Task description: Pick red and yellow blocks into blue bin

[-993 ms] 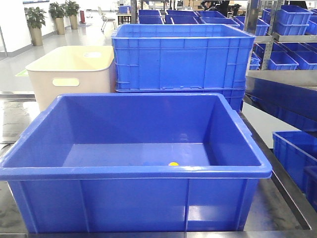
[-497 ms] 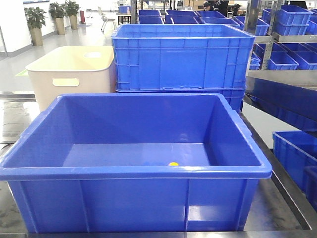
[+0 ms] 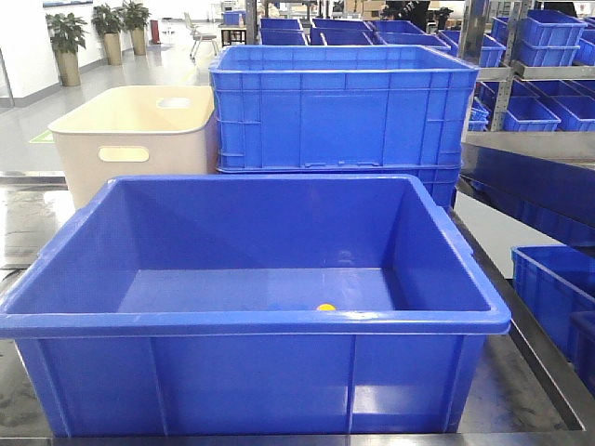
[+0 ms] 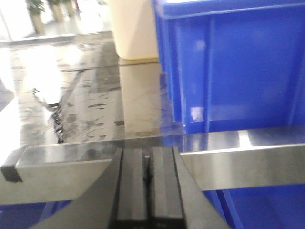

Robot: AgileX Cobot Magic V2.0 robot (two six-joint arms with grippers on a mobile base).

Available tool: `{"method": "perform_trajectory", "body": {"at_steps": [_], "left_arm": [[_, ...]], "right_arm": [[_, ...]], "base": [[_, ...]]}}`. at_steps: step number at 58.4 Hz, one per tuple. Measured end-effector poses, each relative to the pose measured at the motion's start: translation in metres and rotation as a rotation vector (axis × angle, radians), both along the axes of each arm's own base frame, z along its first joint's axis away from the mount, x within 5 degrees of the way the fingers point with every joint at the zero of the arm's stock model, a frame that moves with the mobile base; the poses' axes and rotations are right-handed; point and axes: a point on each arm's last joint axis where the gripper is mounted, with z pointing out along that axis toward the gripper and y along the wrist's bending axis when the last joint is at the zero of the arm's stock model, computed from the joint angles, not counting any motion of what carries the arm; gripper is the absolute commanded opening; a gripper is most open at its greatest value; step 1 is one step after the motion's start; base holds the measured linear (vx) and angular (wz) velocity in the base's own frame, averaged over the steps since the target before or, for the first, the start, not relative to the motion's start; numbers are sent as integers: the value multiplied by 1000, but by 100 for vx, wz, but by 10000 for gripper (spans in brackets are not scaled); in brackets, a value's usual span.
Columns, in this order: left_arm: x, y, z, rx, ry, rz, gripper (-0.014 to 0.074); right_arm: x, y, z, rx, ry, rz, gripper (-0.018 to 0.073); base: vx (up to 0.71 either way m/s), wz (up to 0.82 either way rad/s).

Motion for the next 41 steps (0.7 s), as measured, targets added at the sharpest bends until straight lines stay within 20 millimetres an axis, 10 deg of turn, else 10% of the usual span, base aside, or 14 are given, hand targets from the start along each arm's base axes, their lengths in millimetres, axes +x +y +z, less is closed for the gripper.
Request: {"method": "perform_trajectory", "body": {"at_steps": [41], "left_arm": [[2,3,-25,-120,-106,37,-6]], "right_arm": [[0,0,0,0,1,0,-10]], "base": [[0,0]]}}
